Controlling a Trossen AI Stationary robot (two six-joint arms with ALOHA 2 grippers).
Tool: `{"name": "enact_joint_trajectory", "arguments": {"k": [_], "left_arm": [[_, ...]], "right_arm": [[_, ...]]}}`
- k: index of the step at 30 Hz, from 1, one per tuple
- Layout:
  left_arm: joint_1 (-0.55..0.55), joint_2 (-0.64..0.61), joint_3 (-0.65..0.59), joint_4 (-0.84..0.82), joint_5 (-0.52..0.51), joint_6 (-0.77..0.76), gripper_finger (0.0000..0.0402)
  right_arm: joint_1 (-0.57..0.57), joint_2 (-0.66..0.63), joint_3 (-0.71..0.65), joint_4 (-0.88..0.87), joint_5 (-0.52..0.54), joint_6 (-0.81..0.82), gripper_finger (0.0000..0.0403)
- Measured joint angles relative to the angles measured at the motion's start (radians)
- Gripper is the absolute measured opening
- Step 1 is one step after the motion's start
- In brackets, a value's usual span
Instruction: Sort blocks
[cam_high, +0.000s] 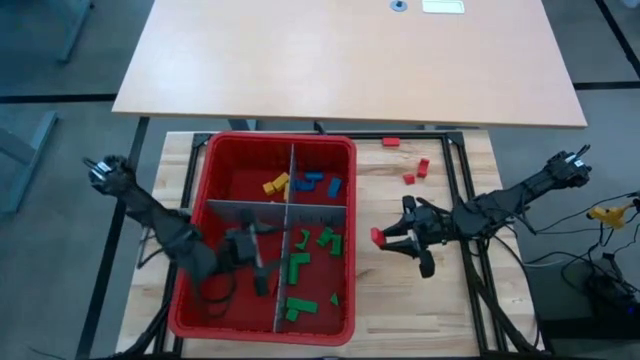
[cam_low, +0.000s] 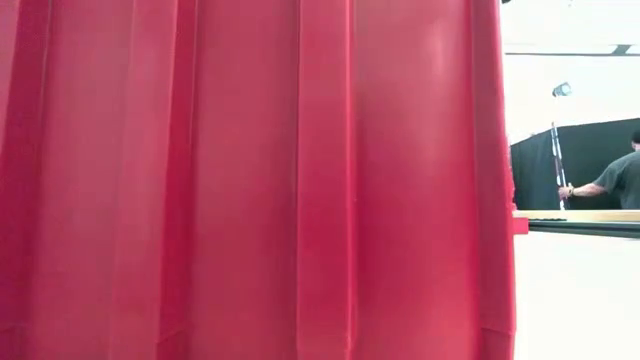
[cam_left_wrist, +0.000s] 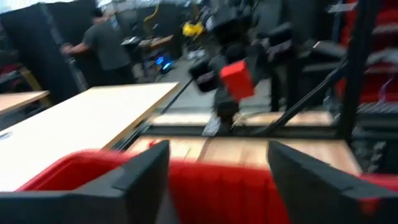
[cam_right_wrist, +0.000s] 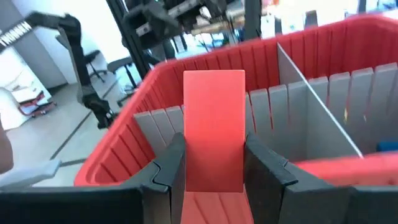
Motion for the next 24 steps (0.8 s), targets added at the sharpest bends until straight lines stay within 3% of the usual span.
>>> {"name": "enact_joint_trajectory", "arguments": {"k": [3, 6, 14, 19, 24], "left_arm": [[0.069, 0.040, 0.000, 0.160, 0.125, 0.069, 0.0298], [0.147, 0.080, 0.000, 0.263, 0.259, 0.074, 0.0327], [0.292, 0.182, 0.000, 0.502, 0.554, 0.016, 0.0320], [0.336, 0.220, 0.000, 0.569, 0.641, -0.023, 0.0315], [0.348, 0.237, 0.000, 0.598, 0.651, -0.037, 0.0315]], "right_arm": [[0.000, 0.009, 0.000, 0.038, -0.008, -0.031, 0.0106], [0.000, 0.017, 0.000, 0.058, -0.008, -0.055, 0.0107], [0.000, 0.020, 0.000, 0.074, -0.005, -0.086, 0.0107], [0.000, 0.026, 0.000, 0.133, 0.000, -0.138, 0.0108], [-0.017, 0.043, 0.000, 0.156, 0.000, -0.161, 0.0106]]}}
